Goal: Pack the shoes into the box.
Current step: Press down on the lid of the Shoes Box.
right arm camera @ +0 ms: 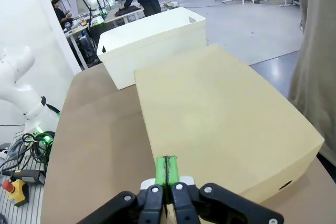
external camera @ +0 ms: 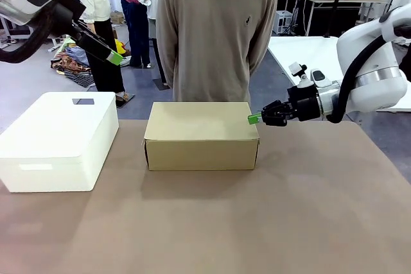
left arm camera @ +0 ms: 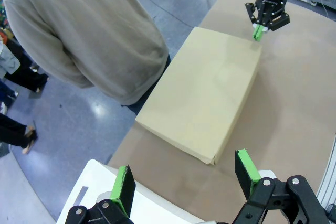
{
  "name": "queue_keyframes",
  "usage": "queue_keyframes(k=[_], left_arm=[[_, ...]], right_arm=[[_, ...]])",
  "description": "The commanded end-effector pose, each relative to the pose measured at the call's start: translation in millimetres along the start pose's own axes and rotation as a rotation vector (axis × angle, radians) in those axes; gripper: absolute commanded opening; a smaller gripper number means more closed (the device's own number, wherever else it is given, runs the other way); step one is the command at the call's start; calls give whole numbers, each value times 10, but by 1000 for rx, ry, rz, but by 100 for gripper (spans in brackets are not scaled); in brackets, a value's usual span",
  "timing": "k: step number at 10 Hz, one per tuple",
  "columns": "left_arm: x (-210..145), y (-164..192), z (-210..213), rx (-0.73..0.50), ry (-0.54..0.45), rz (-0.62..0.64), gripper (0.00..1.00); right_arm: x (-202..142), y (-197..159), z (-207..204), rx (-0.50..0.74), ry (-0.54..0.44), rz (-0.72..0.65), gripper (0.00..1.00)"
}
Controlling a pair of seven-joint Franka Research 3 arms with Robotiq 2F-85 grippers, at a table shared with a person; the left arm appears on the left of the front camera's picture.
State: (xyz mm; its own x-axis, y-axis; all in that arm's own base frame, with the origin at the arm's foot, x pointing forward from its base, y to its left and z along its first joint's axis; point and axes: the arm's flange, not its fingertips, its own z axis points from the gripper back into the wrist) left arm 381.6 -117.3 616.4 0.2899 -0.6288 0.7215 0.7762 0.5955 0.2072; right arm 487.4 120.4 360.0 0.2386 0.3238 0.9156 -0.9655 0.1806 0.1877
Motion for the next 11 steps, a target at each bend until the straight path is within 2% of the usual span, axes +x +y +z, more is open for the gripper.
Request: queue_keyframes(k=[1,4,6,9,11], left_arm=[[-14,3,10,-13,-12,4,100],[-14,3,10,-13,-12,4,100],[-14,3,10,-13,-12,4,100],[-14,3,10,-13,-12,4,100],[-14,3,10,-13,-12,4,100]], right_arm=[[126,21,71,-13,6,-9,0],[546,128,380,-30,116,-70,0],[794,174,580,-13,216,-154,39],[1176,318,682,-81,378,-226,99],[1358,464,676,-185,493,-237,100]])
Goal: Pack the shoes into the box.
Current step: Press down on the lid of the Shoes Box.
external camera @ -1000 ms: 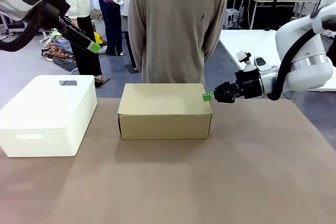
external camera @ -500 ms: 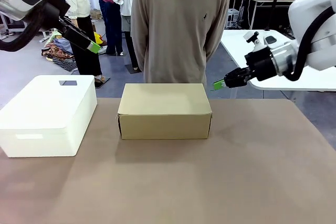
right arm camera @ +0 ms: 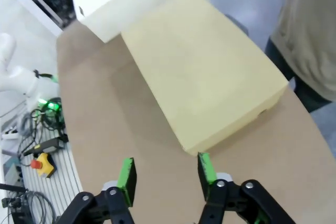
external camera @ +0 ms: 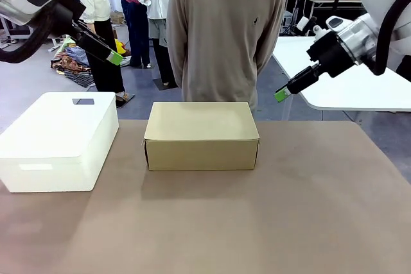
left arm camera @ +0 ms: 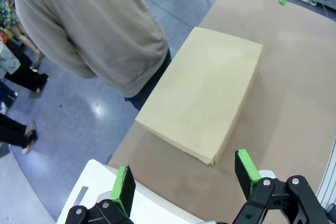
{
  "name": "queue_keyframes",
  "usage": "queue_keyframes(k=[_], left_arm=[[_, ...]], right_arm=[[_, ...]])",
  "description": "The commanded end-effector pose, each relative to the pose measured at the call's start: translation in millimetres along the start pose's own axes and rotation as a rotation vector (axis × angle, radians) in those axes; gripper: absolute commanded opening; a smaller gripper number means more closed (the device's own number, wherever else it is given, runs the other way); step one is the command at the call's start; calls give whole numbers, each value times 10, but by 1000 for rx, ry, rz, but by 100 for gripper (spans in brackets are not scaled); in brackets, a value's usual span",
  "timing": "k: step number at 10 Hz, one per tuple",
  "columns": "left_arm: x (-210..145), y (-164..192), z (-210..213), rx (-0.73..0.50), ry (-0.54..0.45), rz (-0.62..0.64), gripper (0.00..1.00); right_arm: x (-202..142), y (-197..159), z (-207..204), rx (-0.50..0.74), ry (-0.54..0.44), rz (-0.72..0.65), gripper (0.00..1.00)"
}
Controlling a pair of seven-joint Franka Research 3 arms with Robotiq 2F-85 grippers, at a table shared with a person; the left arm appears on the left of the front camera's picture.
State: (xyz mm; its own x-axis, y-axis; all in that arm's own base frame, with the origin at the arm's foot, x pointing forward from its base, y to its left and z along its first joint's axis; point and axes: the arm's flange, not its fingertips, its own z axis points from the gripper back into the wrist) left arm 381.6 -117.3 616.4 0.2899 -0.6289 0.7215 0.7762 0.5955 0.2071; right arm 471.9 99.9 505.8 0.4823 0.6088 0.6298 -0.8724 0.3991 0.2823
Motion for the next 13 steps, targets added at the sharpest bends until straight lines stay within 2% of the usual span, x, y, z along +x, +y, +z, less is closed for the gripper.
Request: queue_keyframes(k=[1,5,7,8,10,11,13], left_arm=[[-14,3,11,-13,-13,4,100],[-14,3,11,-13,-13,4,100],[0,0,0,0,0,0,100],[35,72,-17,10,0,79,100],[160,189,-108,23,2,164,100],[226,225,-157,-4,-45,159,89],[344,263,-260,-23,-38,189,49]], right_arm=[[144,173,30,-88,86,-25,100],[182,347,58,-163,174,-57,100],[125,454,74,-247,145,-8,100],[194,307,66,-144,159,-20,100],[194,307,66,-144,159,-20,100],[194,307,66,-144,159,-20,100],[194,307,66,-144,159,-20,100]])
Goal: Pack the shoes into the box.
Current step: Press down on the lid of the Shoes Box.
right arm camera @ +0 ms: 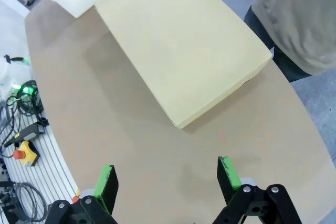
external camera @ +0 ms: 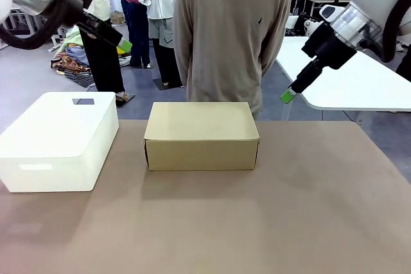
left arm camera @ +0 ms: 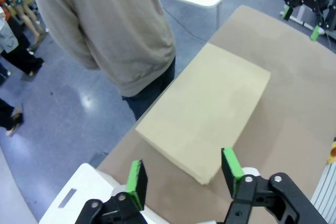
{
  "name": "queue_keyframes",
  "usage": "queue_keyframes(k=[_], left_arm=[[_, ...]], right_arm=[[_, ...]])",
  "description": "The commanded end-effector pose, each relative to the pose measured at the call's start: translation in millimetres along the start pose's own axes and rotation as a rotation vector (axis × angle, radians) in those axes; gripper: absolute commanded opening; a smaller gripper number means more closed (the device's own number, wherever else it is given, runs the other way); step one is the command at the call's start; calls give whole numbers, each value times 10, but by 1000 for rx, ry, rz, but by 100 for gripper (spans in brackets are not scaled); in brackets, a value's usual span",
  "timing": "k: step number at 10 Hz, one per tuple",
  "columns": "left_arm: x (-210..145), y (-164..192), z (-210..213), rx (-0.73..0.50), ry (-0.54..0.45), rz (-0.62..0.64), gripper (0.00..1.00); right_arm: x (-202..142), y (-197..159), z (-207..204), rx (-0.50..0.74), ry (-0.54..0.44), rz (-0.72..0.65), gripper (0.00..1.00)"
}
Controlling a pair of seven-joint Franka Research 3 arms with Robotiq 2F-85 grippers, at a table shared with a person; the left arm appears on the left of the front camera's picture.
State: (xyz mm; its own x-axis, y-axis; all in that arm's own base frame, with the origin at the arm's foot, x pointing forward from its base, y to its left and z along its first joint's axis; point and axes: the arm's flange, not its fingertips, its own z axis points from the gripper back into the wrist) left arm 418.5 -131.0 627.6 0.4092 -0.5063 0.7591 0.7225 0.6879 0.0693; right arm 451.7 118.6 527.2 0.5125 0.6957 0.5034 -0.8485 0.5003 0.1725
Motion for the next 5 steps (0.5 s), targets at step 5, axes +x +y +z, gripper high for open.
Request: queue_keyframes(k=[5], left_arm=[[107,-13,-386,21,65,8,0]], right_arm=[[15,129,82,-62,-30,20,100]])
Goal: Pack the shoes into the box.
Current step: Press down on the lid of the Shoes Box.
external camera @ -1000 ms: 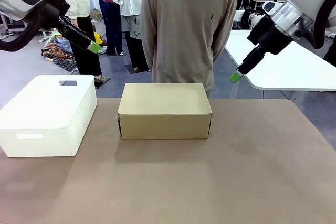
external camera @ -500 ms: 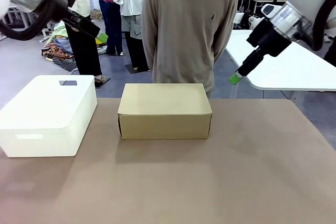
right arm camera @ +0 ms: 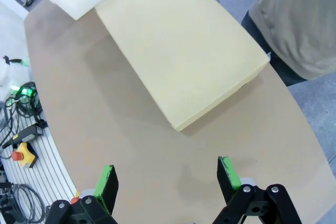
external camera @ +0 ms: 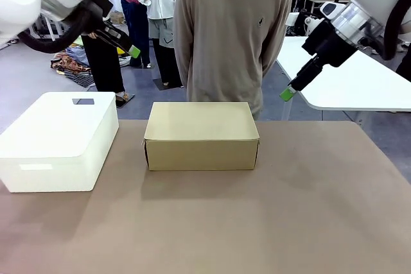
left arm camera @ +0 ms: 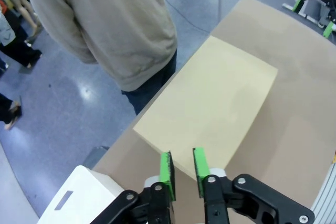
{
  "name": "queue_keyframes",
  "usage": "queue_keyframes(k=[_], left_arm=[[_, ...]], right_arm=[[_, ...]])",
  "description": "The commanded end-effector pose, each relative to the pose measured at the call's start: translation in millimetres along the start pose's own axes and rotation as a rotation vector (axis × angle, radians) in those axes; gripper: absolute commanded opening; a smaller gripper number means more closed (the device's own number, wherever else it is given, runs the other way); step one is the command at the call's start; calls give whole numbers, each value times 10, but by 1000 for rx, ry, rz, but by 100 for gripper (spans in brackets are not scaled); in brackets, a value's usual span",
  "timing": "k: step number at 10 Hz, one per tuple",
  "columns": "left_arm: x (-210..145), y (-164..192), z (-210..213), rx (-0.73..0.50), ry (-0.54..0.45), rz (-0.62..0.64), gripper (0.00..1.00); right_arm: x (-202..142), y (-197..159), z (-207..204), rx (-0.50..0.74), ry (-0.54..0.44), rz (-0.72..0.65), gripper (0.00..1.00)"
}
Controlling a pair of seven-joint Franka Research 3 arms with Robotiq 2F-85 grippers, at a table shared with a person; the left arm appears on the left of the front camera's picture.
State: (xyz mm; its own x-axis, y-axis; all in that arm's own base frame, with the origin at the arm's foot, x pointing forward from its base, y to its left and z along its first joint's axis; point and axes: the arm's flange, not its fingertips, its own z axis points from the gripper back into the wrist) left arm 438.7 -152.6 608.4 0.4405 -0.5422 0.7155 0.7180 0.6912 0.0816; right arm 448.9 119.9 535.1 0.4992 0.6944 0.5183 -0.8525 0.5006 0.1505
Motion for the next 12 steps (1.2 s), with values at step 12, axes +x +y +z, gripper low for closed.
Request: queue_keyframes(k=[12], left_arm=[[206,-116,-528,64,132,-166,0]], right_arm=[[-60,177,152,-132,-84,25,100]])
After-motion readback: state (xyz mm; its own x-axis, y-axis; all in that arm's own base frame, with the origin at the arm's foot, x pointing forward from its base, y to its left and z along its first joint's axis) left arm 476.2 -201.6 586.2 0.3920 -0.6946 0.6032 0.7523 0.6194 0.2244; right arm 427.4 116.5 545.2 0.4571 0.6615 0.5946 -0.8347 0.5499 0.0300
